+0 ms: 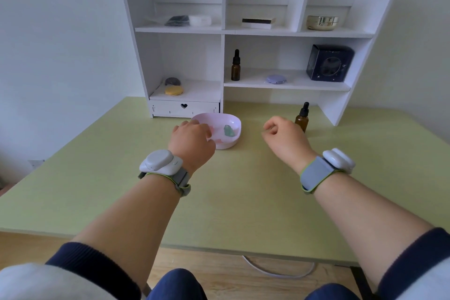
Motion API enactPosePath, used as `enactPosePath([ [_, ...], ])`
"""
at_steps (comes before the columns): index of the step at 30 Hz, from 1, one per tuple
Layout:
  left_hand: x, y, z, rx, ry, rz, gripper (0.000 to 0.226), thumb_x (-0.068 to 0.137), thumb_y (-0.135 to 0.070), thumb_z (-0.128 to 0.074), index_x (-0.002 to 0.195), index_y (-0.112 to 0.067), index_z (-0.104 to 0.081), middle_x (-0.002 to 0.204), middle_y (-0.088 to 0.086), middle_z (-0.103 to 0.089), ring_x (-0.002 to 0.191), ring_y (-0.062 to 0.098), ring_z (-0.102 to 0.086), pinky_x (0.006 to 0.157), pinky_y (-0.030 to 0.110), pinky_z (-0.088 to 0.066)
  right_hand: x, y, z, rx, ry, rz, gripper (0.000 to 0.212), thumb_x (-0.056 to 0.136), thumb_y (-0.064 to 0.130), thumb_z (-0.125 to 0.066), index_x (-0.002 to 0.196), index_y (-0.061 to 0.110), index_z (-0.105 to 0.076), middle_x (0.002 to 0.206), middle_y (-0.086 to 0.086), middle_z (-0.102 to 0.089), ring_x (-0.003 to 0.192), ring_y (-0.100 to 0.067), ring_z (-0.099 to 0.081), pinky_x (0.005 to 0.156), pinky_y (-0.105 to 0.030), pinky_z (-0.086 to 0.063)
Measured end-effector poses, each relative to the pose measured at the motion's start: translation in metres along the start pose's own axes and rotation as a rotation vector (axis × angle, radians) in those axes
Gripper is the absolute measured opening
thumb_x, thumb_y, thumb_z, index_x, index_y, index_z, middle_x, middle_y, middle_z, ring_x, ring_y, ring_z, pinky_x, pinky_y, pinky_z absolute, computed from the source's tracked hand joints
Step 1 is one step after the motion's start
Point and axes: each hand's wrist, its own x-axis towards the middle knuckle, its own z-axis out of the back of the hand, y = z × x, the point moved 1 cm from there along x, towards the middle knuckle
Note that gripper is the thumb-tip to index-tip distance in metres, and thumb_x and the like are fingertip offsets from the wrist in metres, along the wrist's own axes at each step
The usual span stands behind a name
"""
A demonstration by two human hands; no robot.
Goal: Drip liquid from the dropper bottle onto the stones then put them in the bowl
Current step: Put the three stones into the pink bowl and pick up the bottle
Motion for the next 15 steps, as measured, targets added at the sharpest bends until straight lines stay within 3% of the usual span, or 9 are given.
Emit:
enactPosePath([
  [3,0.003,-0.011,-0.006,-0.029,0.006,-0.015,0.022,0.085,-0.027,-0.055,0.101,-0.022,-0.069,0.105,-0.001,-0.064,0.105,0.024,-0.054,0.091,0.033,-0.037,0.006,-0.019,0.018,-0.031,-0.119,-0.076,0.009,0.089,0.012,-0.055,0.095,0.014,-0.061,0.092,-0.004,-0.068,0.086,-0.029,-0.063,0.072,-0.032,-0.050],
  [7,0.006,-0.028,-0.015,-0.077,0.010,-0.029,0.021,0.085,-0.028,-0.056,0.100,-0.022,-0.070,0.103,-0.001,-0.065,0.105,0.024,-0.055,0.096,0.034,-0.037,0.012,-0.045,0.037,-0.036,-0.202,-0.165,0.017,0.089,0.013,-0.058,0.105,0.008,-0.057,0.103,-0.011,-0.066,0.094,-0.032,-0.062,0.080,-0.038,-0.052],
  [15,0.011,-0.042,-0.023,-0.032,0.041,-0.033,0.020,0.085,-0.026,-0.058,0.094,-0.016,-0.072,0.094,0.003,-0.065,0.090,0.026,-0.058,0.082,0.034,-0.046,0.026,-0.073,0.039,-0.011,-0.140,-0.266,0.045,0.091,0.022,-0.063,0.130,0.007,-0.049,0.115,-0.013,-0.065,0.099,-0.031,-0.061,0.075,-0.031,-0.045],
])
